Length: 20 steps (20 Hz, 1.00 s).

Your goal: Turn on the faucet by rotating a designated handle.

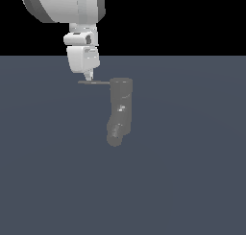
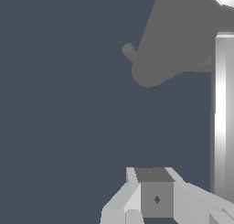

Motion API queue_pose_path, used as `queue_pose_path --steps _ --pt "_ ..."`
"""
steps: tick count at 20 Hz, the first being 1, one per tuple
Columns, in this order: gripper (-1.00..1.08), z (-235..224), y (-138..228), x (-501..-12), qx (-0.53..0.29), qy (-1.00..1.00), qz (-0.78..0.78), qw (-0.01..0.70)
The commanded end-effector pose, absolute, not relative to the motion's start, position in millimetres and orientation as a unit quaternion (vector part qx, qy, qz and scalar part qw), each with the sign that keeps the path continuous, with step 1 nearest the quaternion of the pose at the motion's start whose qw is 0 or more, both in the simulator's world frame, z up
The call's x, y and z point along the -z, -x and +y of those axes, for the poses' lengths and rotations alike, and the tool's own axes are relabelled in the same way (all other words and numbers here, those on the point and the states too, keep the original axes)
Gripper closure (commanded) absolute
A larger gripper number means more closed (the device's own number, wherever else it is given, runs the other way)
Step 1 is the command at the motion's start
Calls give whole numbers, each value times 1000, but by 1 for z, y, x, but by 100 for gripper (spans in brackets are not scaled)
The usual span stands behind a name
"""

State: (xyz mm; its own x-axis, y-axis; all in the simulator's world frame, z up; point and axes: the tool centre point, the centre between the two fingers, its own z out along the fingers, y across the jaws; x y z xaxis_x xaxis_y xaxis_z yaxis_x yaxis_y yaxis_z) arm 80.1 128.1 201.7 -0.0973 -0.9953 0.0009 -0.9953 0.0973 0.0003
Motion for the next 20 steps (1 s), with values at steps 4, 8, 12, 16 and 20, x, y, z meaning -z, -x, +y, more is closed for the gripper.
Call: queue_pose_path --steps 4,8,12,16,20 --pt "108 129 -72 -202 0 -672 -741 0" --pt "108 129 -61 -202 0 -672 -741 0" --pt "108 130 -50 -202 0 -672 -741 0" --pt "108 131 -38 -202 0 -672 -741 0" --pt "108 132 -26 -202 0 -672 -741 0"
